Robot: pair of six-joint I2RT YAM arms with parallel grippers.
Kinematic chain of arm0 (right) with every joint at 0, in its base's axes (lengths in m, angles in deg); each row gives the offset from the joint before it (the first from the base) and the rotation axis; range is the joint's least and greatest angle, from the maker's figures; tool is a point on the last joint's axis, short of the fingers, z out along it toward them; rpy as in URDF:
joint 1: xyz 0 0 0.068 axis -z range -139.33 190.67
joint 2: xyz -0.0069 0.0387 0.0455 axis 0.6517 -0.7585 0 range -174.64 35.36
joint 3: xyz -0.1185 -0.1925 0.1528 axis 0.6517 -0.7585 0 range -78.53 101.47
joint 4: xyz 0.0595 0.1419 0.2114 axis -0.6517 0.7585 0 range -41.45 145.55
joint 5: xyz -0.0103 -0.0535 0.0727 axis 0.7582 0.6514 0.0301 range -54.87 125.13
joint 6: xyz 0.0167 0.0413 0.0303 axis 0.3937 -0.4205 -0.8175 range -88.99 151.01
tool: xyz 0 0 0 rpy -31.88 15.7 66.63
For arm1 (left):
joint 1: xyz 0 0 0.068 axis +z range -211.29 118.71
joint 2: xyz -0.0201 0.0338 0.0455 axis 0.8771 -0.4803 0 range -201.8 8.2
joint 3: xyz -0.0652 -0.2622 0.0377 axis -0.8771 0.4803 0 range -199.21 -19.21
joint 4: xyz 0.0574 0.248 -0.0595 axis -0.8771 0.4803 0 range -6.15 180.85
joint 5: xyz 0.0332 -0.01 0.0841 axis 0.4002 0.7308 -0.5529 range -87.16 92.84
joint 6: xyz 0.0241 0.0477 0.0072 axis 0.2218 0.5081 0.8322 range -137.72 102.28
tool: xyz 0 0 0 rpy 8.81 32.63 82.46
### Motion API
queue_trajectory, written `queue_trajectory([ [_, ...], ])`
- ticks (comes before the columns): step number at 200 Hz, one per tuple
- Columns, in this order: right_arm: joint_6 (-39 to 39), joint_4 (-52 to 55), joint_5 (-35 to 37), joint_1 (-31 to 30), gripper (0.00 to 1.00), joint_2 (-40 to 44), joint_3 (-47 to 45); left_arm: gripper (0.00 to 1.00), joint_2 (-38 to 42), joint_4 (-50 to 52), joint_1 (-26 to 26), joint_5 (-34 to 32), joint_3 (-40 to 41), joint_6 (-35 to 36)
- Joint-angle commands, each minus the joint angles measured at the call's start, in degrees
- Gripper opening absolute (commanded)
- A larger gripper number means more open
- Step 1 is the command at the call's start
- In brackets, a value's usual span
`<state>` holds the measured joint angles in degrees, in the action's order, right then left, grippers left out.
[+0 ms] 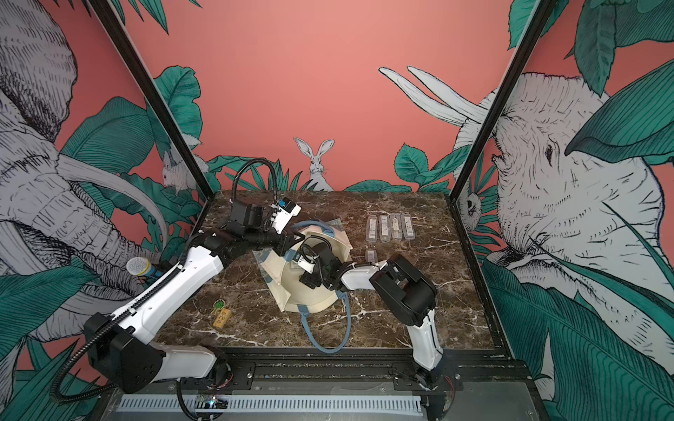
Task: Take out the compass set from the canvas bag
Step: Pick up the compass set from the canvas bag.
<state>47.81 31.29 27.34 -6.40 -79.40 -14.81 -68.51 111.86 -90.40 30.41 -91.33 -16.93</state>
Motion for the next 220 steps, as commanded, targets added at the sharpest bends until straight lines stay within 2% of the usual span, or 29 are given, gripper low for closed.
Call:
queue_trajectory([
  [1, -5.7, -1.7, -1.3, 1.0, 0.90, -1.0, 1.5, 0.00, 2.3, -0.1, -0.1, 2.0, 0.8, -0.2],
  [44, -17.4, -0.1, -5.3, 4.7, 0.95, -5.6, 4.8, 0.00, 2.5, -0.2, -0.2, 2.1, 1.3, 0.1],
  [80, -20.2, 5.8, -8.6, 4.9, 0.93, -7.8, 7.8, 0.00, 2.8, -0.1, -0.2, 1.8, 1.3, 0.3],
  [128, -21.5, 13.2, -11.2, 4.4, 0.73, -3.0, 5.5, 0.00, 2.5, -0.1, -0.1, 1.4, 1.2, 0.4],
  [158, -20.4, 13.8, -6.6, 2.3, 0.60, 0.9, 2.0, 0.00, 2.1, 0.0, -0.1, 1.6, 0.5, 0.5],
  [188, -19.3, 14.7, -2.0, 1.0, 0.52, 0.9, 2.0, 0.00, 2.3, -0.1, -0.1, 1.3, 0.7, 0.4],
  [220, -19.4, 14.1, -0.7, 0.2, 0.46, 0.5, 2.2, 0.00, 2.1, -0.1, -0.1, 1.3, 0.8, 0.3],
])
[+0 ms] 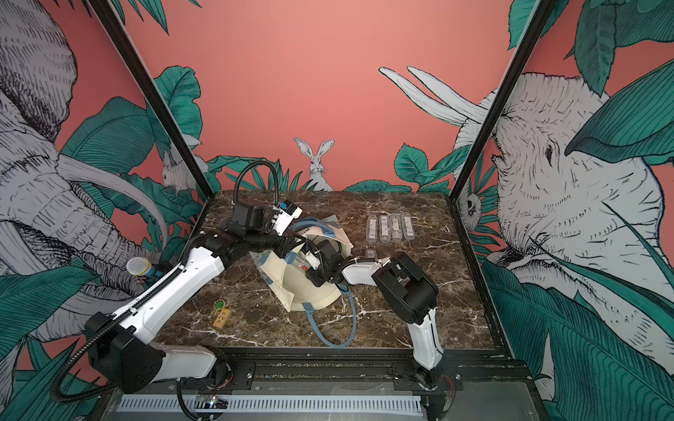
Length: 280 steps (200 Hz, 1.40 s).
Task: Take out the compass set from the canvas bag
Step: Pick up the compass set from the canvas bag.
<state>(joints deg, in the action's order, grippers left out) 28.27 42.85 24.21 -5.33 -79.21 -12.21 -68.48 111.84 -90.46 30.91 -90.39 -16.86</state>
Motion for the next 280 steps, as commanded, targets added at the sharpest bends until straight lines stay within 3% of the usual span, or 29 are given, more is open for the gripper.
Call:
queue_trajectory([
  [1, 0.1, 2.5, 2.5, -0.9, 0.46, 0.4, -0.4, 0.00, 2.1, 0.0, 0.0, 0.8, -0.1, 0.3],
  [64, -3.3, 5.3, 5.3, -2.1, 0.39, 6.5, -3.3, 0.00, 2.1, -0.3, -0.1, 0.3, 0.1, 0.2],
  [189, -16.0, 20.7, 8.7, -5.1, 0.36, 37.5, -16.8, 0.00, 2.2, -0.2, 0.0, -1.8, -0.1, -0.1],
  [235, -19.9, 28.6, 13.8, -5.5, 0.35, 49.7, -16.0, 0.00, 1.2, -0.5, 0.0, -1.8, -0.3, -0.1],
  [280, -17.7, 32.8, 17.2, -4.3, 0.33, 56.1, -11.7, 0.00, 1.1, 0.0, 0.0, -1.9, -1.5, -0.1],
])
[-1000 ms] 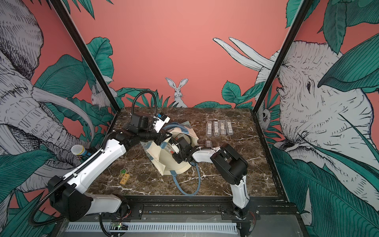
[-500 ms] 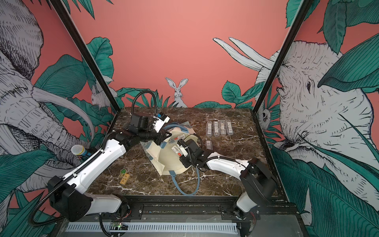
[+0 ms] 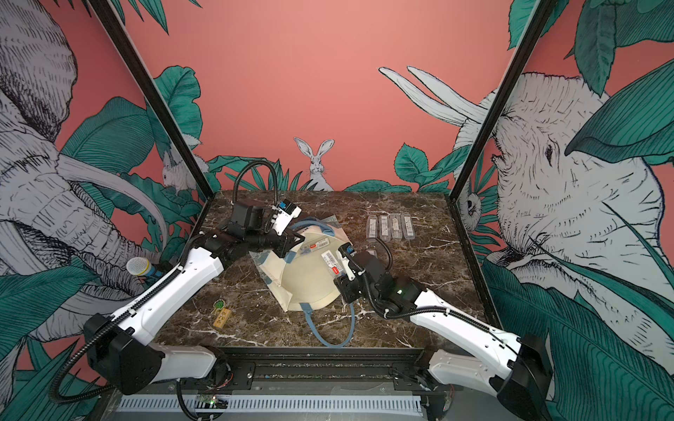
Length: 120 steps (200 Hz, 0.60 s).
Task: Take out the compass set from the canvas bag
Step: Pick up the compass set from the canvas bag, then place the compass set at the center of the board.
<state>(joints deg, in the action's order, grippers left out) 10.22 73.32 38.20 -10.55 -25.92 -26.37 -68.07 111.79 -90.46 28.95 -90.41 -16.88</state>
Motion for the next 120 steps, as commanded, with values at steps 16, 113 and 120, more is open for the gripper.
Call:
queue_trajectory([
  [16, 1.6, 3.7, 3.9, 2.9, 0.32, 4.8, 4.1, 0.00, 0.6, 0.0, 0.0, 0.2, -1.7, -0.2],
  [113, 5.4, -3.0, -9.2, 38.1, 0.32, -11.9, -0.2, 0.00, -0.7, 2.0, -0.2, 0.9, -3.9, 0.0],
  [120, 5.4, -3.3, -9.9, 38.6, 0.32, -14.3, -0.5, 0.00, -0.5, 1.7, -0.2, 0.9, -3.6, 0.0],
])
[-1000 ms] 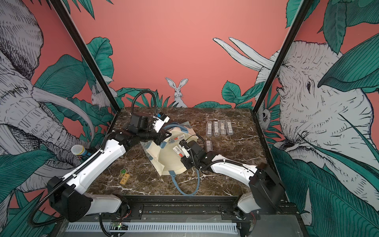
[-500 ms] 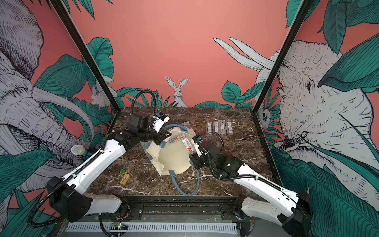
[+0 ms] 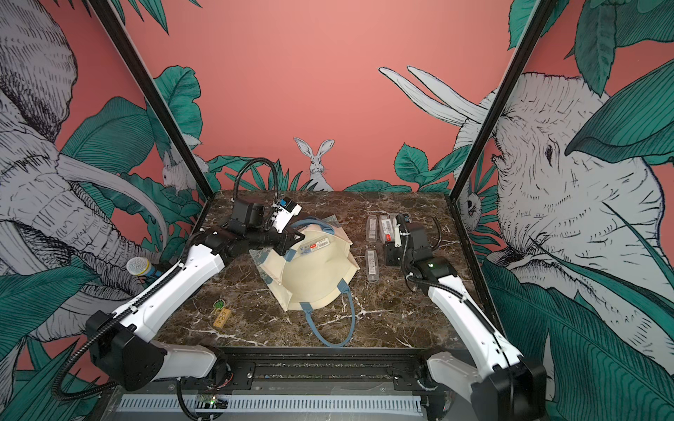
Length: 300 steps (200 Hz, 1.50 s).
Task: Take out the compass set from the canvas bag
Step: Place the compass set at the center of the board.
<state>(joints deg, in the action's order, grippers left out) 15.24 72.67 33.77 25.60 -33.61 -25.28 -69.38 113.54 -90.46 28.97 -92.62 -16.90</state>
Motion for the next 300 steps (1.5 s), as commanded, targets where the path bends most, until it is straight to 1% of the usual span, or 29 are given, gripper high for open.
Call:
queue_trajectory([
  [1, 0.4, -2.7, -5.4, 2.4, 0.32, -6.8, -1.7, 0.00, 0.8, 0.0, -0.2, 0.9, -1.4, 0.0],
  [31, 0.4, -5.3, -7.7, 5.3, 0.33, -13.1, -4.7, 0.00, 0.9, 0.1, -0.2, 1.3, -1.4, 0.2],
  [50, 1.1, -5.2, -9.1, 5.9, 0.34, -16.3, -5.0, 0.00, 1.0, 0.4, -0.2, 1.2, -1.2, 0.7],
  [99, -0.1, -6.9, -9.0, 6.0, 0.37, -18.5, -5.3, 0.00, 1.0, 0.1, -0.2, 1.3, -1.0, 0.7],
  [144, -2.3, -8.6, -8.9, 5.9, 0.42, -21.1, -5.7, 0.00, 0.8, -0.2, -0.2, 1.4, -1.0, 0.7],
  [247, -6.0, -10.5, -9.4, 5.5, 0.57, -21.8, -6.5, 0.00, 0.1, -0.6, -0.2, 1.6, -1.0, 0.7],
  [269, -6.4, -10.8, -9.4, 5.2, 0.57, -21.6, -6.9, 0.00, 0.0, -0.5, -0.2, 1.6, -1.0, 0.7],
  [300, -7.2, -11.1, -9.7, 5.0, 0.53, -20.9, -7.6, 0.00, -0.1, -0.7, -0.2, 1.6, -1.0, 0.7],
])
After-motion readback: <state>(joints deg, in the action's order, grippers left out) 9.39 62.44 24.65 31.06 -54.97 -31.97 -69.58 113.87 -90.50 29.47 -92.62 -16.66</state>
